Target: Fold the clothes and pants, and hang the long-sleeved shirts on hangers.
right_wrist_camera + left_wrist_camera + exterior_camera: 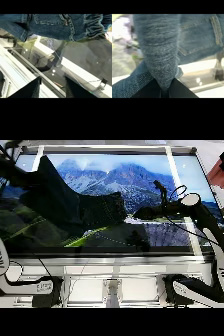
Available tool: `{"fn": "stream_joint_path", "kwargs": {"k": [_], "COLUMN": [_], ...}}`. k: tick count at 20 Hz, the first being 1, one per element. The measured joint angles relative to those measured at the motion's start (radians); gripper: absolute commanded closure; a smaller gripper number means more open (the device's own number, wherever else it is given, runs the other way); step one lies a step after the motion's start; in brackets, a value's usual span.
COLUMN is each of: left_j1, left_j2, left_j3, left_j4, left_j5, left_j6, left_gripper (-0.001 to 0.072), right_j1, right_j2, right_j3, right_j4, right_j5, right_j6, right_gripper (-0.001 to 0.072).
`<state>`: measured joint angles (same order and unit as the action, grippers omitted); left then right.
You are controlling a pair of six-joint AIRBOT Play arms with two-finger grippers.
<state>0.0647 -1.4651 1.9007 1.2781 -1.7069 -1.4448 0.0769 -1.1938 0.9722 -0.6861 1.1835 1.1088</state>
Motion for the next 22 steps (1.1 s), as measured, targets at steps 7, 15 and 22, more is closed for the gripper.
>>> {"fn": "stream_joint_path", "kwargs": {"k": [7, 15, 22], "left_j1": [-0.280, -0.463, -0.502], "left_j2": [-0.223, -0.414, -0.494], "left_j3": [0.176, 0.208, 0.175], "left_j4": [-0.002, -0.192, -0.494], "left_j5": [0.035, 0.253, 0.438], "left_j6": [-0.049, -0.097, -0.014], "left_gripper": [0.0686, 0.0676, 0.0295], "right_j1": [0.008, 0.008, 0.008], "right_j2": [0.000, 0.000, 0.000], "right_j3": [0.000, 0.000, 0.000], "right_j4": [-0.021, -0.046, -0.053], "right_j5": [-0.037, -0.051, -0.053], "right_j6": [-0.001, -0.001, -0.001], "right_gripper": [0.0368, 0.0367, 0.0366]}}
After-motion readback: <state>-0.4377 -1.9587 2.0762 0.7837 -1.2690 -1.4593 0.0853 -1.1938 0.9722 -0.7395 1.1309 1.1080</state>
